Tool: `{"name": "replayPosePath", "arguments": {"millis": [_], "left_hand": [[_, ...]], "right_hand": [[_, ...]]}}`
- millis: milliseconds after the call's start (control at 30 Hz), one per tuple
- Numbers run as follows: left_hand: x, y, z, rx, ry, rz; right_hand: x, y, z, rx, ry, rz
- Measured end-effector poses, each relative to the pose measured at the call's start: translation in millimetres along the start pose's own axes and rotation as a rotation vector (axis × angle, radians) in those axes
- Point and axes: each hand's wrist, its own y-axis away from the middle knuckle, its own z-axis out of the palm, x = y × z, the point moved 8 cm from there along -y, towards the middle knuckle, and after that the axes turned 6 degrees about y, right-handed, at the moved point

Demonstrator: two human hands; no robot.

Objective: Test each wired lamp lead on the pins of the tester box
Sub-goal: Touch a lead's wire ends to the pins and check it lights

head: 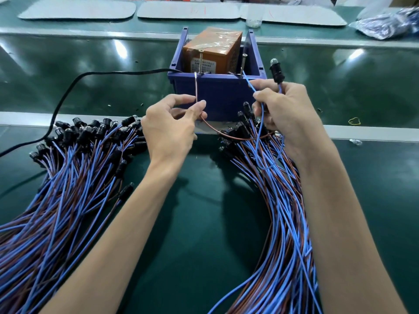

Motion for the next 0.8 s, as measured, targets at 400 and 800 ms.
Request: {"name": "replayPosePath", "arguments": {"millis": [400, 800], "left_hand": [[-2.0, 8.6, 17.8, -0.064, 0.055, 0.003], [-10.5, 2.5, 13.7, -0.042, 0.082, -0.033]], "right_hand": [[-2.1, 2.1, 0.7, -0.011, 0.014, -0.014], [0.3, 0.9, -2.2, 0.023, -0.01, -0.004]]}}
